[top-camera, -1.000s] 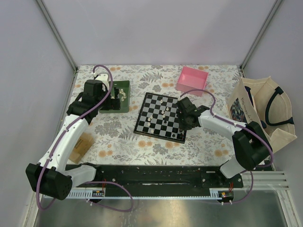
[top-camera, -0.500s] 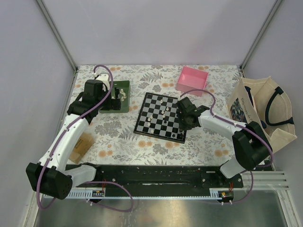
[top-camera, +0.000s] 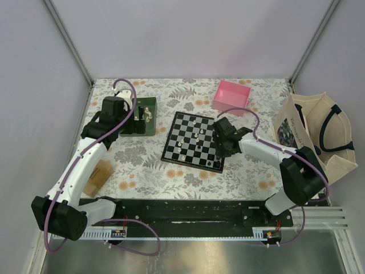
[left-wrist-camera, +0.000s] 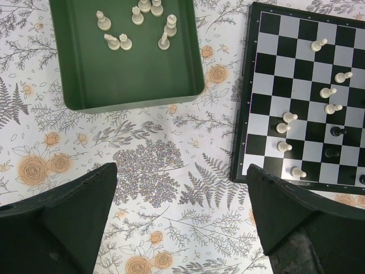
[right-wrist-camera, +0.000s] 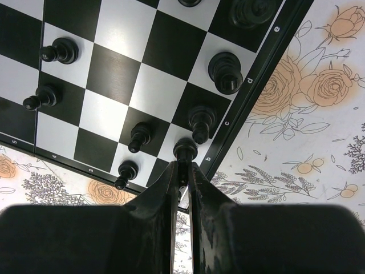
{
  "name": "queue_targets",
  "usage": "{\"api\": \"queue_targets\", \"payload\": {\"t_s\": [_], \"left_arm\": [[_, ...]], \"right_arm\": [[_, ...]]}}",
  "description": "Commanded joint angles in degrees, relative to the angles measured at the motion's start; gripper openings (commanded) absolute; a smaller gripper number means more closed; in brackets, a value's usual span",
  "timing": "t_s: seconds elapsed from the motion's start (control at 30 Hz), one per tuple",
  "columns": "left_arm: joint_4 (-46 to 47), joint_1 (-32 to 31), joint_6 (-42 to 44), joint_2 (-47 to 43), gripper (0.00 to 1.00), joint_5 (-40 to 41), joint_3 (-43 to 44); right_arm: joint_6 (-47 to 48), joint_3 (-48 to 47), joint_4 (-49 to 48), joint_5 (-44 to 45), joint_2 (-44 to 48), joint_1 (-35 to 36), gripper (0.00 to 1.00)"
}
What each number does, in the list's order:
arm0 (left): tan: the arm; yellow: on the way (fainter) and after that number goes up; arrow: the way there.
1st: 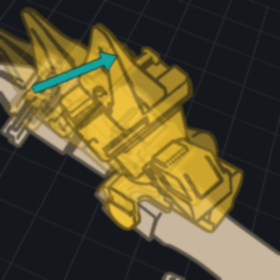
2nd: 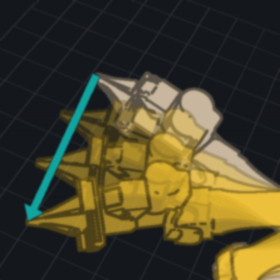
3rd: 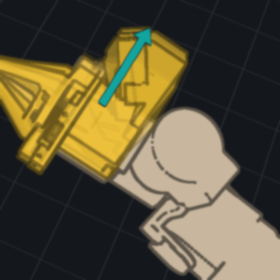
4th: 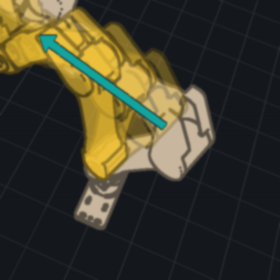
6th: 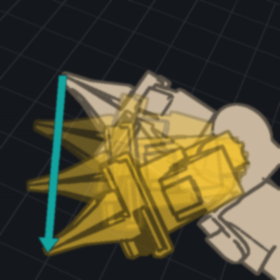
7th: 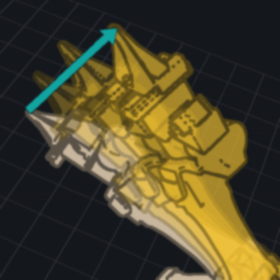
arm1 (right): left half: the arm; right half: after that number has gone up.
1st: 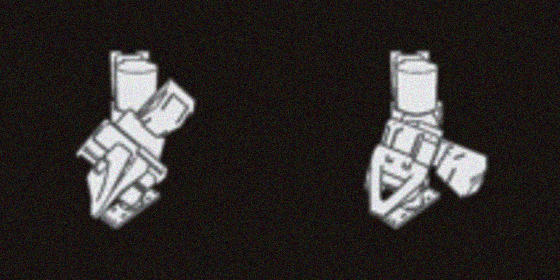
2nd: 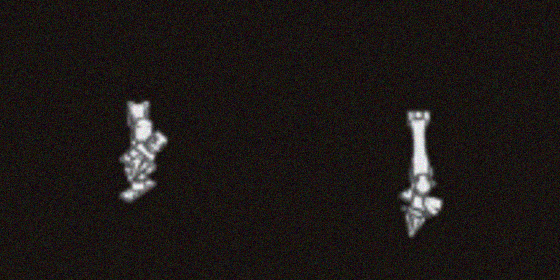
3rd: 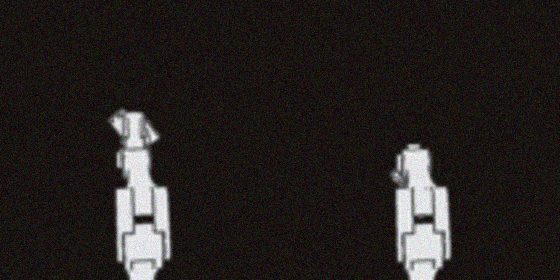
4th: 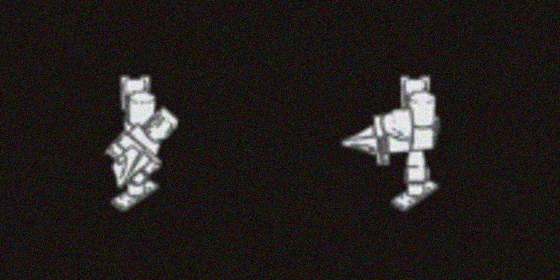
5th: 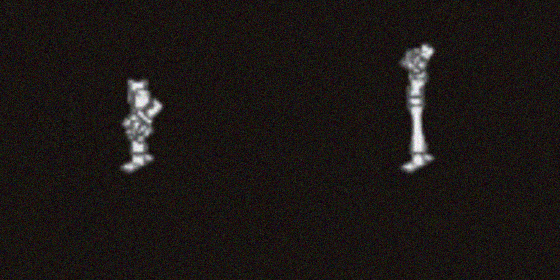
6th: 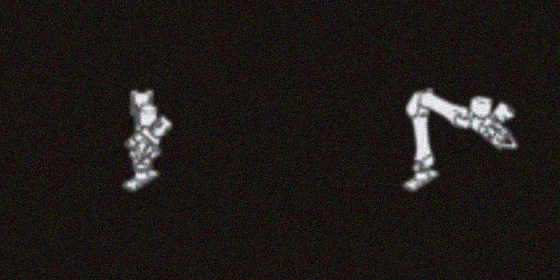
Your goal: Set up the chess pieces on the board
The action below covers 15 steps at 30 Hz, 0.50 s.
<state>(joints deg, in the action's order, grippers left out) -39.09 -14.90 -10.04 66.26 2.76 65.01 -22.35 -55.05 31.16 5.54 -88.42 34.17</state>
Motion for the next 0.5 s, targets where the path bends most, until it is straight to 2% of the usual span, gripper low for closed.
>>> {"api": "queue_targets", "payload": {"t_s": [0.0, 0.47], "left_arm": [[1.12, -0.13, 0.55, 0.19, 0.99, -1.27, 1.26], [1.04, -0.13, 0.55, 0.10, 0.99, -1.27, 1.26]], "right_arm": [[0.46, -1.91, 2.41, 1.49, -0.17, -0.25, 0.01], [0.20, -2.08, 0.75, 2.19, -1.05, -0.25, 0.04]]}}
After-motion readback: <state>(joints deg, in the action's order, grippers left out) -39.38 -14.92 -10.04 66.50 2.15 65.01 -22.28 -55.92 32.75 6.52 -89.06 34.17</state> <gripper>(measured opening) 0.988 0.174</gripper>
